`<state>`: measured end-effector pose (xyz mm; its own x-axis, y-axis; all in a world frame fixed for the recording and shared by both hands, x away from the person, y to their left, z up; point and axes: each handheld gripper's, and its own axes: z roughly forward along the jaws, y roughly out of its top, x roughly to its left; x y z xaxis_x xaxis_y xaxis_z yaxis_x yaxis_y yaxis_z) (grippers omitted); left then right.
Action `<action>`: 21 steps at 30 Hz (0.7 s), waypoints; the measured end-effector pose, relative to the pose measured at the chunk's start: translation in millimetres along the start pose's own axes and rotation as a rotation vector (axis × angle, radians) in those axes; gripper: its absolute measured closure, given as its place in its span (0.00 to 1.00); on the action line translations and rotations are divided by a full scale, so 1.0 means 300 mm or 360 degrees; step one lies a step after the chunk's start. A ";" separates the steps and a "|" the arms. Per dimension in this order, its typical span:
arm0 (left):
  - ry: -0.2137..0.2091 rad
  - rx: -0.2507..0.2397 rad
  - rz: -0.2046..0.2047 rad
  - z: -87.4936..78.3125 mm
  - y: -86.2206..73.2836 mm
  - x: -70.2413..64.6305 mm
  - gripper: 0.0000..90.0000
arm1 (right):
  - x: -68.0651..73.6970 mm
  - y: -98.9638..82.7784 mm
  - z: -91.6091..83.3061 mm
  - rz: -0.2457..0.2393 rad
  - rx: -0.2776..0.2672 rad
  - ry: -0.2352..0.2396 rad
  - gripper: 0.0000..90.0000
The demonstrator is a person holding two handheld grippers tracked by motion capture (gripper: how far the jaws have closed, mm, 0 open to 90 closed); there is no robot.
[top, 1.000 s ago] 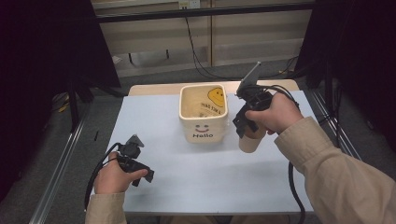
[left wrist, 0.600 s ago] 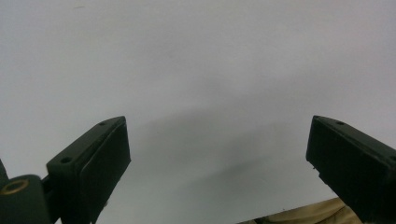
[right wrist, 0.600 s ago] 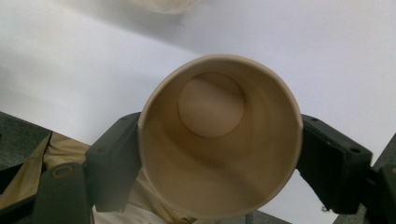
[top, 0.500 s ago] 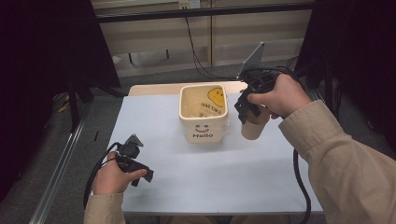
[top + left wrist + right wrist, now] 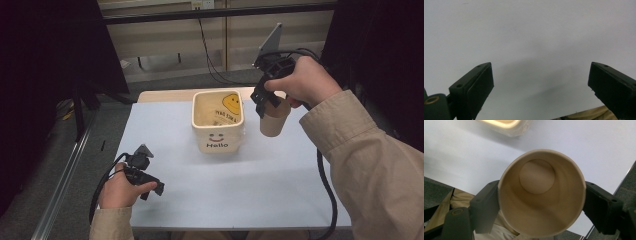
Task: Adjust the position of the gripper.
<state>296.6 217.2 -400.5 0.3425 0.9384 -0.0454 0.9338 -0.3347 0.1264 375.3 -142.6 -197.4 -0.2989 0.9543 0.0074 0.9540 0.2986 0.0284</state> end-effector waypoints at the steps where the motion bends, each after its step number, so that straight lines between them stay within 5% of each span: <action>1: -0.0005 0.0002 -0.0006 0.000 0.000 0.000 0.07 | -0.004 0.006 -0.008 0.0005 0.0000 -0.0005 0.23; 21: -0.0001 0.0000 0.0008 0.002 -0.002 0.011 0.07 | -0.031 0.100 -0.092 0.0031 0.0008 -0.0005 0.23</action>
<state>297.2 220.4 -401.2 0.3474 0.9366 -0.0456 0.9320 -0.3396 0.1265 405.9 -142.9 -169.1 -0.2801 0.9600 0.0049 0.9598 0.2799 0.0232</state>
